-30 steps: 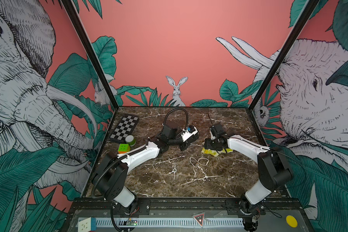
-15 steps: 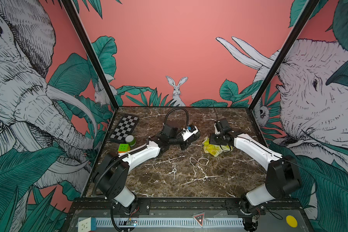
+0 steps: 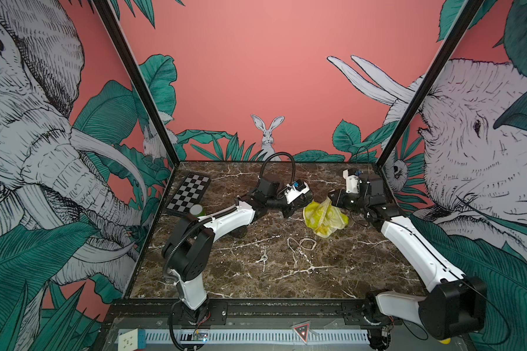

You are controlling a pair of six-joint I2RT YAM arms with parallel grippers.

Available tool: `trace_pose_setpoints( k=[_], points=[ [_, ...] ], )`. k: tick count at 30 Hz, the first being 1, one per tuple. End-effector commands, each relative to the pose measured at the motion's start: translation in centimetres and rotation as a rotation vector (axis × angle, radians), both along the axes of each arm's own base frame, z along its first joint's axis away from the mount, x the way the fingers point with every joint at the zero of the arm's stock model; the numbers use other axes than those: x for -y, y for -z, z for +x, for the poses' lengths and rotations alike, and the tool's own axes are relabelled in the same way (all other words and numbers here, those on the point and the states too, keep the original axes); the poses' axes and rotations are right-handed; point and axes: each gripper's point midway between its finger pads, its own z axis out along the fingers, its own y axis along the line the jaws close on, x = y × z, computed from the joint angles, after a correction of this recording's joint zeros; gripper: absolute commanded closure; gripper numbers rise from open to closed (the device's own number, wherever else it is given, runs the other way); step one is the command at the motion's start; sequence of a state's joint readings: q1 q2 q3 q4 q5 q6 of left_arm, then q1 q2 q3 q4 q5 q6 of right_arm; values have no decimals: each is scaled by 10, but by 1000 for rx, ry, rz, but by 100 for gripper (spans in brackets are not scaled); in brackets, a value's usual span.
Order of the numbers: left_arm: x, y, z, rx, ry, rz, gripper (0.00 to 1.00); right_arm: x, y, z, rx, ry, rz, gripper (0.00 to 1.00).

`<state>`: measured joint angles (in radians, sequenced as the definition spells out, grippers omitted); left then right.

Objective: Wipe the watch dial
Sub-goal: Pick up the cleaning item at the center of the board, then wipe the dirt from the watch dial.

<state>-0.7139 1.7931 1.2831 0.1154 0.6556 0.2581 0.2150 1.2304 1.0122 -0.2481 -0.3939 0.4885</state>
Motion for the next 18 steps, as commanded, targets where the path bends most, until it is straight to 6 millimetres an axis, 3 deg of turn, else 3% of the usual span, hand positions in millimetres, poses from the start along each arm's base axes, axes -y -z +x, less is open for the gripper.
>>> trace_pose_setpoints(
  k=[1,6,9,18],
  points=[
    [14,-15,-4,13,51,-12,100,-12,-37,-1,157,-77,61,100],
    [28,-15,2,12,70,0,100,-21,-59,-9,241,-143,110,100],
    [35,-16,-1,11,94,-2,100,-27,-62,-8,251,-170,146,100],
    [47,-37,-4,48,121,-71,100,-40,-37,4,178,-198,238,100]
  ],
)
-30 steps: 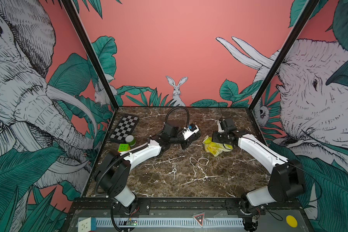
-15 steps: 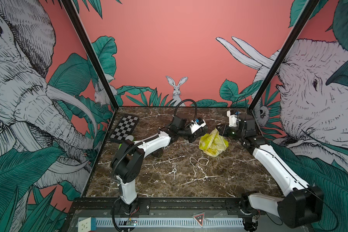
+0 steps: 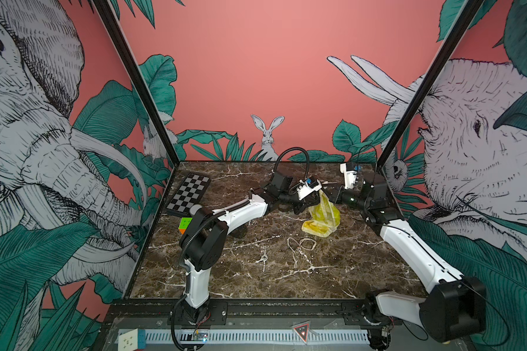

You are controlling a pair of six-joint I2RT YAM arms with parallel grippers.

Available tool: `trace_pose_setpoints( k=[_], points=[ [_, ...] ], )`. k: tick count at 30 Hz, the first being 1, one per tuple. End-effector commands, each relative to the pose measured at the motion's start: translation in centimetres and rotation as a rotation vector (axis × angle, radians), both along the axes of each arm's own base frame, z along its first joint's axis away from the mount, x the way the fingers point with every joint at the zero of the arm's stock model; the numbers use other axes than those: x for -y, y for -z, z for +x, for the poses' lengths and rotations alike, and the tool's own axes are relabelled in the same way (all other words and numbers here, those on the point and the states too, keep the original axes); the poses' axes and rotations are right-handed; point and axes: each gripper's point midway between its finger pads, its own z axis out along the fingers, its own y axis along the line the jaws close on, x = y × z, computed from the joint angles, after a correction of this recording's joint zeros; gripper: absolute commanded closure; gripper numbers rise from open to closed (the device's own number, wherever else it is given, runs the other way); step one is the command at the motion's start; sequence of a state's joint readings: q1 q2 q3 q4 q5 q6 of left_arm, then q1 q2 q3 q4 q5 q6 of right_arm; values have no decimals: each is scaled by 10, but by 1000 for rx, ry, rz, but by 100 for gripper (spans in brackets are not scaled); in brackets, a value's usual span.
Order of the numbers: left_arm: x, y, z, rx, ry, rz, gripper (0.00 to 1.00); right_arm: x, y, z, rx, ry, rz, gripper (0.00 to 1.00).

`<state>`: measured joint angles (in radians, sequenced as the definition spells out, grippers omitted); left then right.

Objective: Wipe the watch dial
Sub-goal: Wipe the dirt from the watch dial, then place the cleaning item at the center of the board.

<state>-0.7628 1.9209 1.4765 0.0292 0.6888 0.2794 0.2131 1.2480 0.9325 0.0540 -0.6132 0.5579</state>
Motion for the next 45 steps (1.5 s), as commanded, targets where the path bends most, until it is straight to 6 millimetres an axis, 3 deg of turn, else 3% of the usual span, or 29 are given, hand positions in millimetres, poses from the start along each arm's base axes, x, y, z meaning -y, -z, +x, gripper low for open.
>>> trace_pose_setpoints(
  k=[1,10,20,31,39,40,42,45],
  points=[
    [7,-35,-3,57,36,-83,100,-6,-8,1,35,-32,49,100],
    [10,-58,0,109,33,-142,100,3,28,-8,-46,-2,-22,100],
    [13,-77,-1,121,45,-208,100,38,70,-12,-132,139,-251,100],
    [-14,-36,-8,101,-22,-101,100,65,85,-5,-207,267,-321,100],
    [-39,-23,-15,84,-71,-81,100,76,130,-2,-378,303,-370,100],
    [-41,-22,-16,83,-73,-81,100,77,134,-2,-395,305,-375,97],
    [-44,-20,-19,78,-77,-77,100,78,144,-4,-431,304,-384,68],
    [-50,-16,-24,75,-87,-71,100,80,149,-9,-448,311,-399,48]
  ],
)
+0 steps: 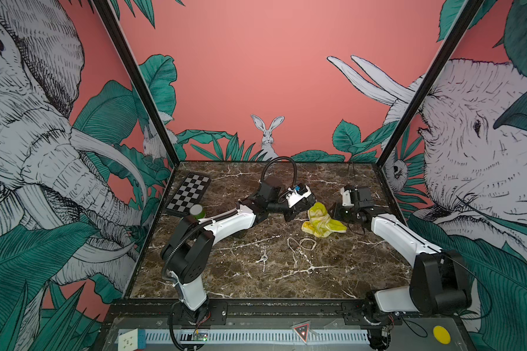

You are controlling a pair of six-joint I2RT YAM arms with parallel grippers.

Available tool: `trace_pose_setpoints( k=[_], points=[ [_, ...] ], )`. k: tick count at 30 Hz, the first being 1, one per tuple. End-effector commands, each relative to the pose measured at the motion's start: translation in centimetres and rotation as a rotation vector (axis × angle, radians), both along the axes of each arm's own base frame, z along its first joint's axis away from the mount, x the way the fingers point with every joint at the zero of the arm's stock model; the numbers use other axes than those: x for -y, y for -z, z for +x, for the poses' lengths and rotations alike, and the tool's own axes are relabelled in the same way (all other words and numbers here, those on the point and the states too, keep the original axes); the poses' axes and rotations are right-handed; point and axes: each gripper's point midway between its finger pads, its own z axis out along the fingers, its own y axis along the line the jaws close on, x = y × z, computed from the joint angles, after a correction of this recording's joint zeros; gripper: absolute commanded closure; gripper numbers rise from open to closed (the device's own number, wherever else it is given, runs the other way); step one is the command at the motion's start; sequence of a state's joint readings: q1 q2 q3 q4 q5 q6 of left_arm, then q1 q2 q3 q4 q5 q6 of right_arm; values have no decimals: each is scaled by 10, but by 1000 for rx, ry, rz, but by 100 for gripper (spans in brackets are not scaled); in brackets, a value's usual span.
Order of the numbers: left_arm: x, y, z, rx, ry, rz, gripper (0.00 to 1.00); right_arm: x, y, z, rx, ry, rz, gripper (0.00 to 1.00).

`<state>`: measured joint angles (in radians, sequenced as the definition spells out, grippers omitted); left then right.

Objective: Wipe the watch dial
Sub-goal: Place the cleaning item at the center of the board, then pick up the cleaning item at the center of the board.

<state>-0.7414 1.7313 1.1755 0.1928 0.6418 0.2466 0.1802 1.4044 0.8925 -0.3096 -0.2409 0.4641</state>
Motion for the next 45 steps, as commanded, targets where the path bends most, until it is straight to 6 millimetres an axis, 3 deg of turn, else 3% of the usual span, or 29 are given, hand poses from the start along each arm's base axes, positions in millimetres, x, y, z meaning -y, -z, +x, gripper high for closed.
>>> trace_pose_setpoints(
  k=[1,3,9,15,30,33,37,39,41,45],
  points=[
    [-9,-22,-5,54,-16,-42,100,8,-6,-2,5,32,-23,41],
    [-14,-19,-6,57,-25,-35,100,10,-11,-7,12,32,-36,34],
    [-24,-15,-11,57,-41,-34,100,5,-28,-23,34,8,-22,31],
    [-28,-12,-15,50,-40,-38,100,-6,-20,-30,9,-7,14,20],
    [-30,-7,-14,40,-50,-27,100,-48,14,4,-41,-83,94,23],
    [-30,-6,-12,37,-51,-22,100,-53,22,8,-55,-97,110,33],
    [-28,1,-9,36,-46,-13,100,-51,13,8,-27,-88,108,79],
    [-26,5,-7,37,-43,-11,100,-45,1,5,10,-83,93,93],
    [-23,8,-4,29,-30,-12,100,-39,-16,2,53,-87,85,100],
    [-11,10,1,4,10,1,100,-32,-51,-8,145,-118,94,100]
  ],
)
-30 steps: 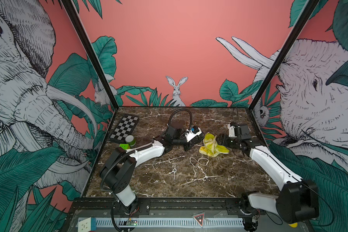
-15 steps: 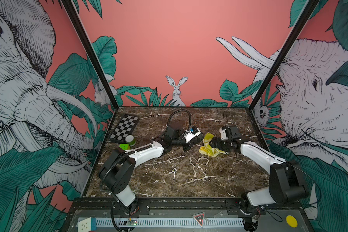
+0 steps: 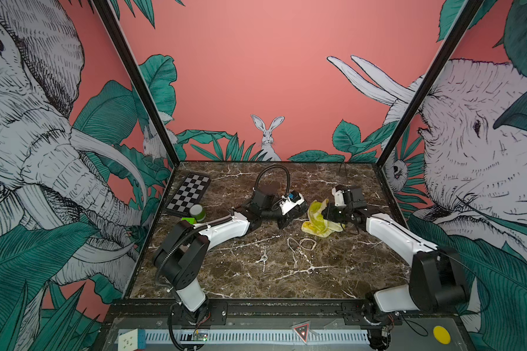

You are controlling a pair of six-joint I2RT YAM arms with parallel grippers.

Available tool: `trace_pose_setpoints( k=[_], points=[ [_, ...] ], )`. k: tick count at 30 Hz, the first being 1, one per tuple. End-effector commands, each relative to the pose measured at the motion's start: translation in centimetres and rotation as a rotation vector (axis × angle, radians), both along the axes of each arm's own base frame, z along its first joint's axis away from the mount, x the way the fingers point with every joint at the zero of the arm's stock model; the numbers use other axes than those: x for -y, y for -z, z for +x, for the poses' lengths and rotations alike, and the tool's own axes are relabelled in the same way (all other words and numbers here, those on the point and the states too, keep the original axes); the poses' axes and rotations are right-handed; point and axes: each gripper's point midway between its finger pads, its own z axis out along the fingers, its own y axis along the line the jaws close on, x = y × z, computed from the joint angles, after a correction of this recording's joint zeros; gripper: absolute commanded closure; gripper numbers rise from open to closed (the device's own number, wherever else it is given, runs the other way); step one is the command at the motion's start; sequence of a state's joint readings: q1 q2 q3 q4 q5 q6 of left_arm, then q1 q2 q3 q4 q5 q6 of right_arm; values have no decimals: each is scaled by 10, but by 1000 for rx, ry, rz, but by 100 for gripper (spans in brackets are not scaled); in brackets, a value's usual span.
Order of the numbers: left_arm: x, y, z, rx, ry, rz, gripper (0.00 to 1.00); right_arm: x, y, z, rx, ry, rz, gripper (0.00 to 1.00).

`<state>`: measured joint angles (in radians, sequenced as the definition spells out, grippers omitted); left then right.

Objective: Wipe the watch dial
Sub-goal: Pick up the cleaning item at the center of the board, then wipe the dirt from the watch dial.

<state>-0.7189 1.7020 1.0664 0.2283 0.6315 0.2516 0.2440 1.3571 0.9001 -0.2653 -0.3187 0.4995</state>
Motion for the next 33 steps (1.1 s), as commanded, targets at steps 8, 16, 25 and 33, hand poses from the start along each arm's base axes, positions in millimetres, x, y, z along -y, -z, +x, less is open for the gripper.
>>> trace_pose_setpoints(
  k=[8,16,25,33],
  points=[
    [36,-22,9,34,100,0,100,-7,-84,-28,261,-141,75,100],
    [56,-28,-5,32,176,-7,100,-23,-108,-34,350,-224,161,100],
    [64,-37,-21,52,249,-24,100,-31,-109,-27,344,-252,190,100],
    [70,-56,-16,105,257,-59,100,-47,-84,-31,281,-288,135,100]
  ],
)
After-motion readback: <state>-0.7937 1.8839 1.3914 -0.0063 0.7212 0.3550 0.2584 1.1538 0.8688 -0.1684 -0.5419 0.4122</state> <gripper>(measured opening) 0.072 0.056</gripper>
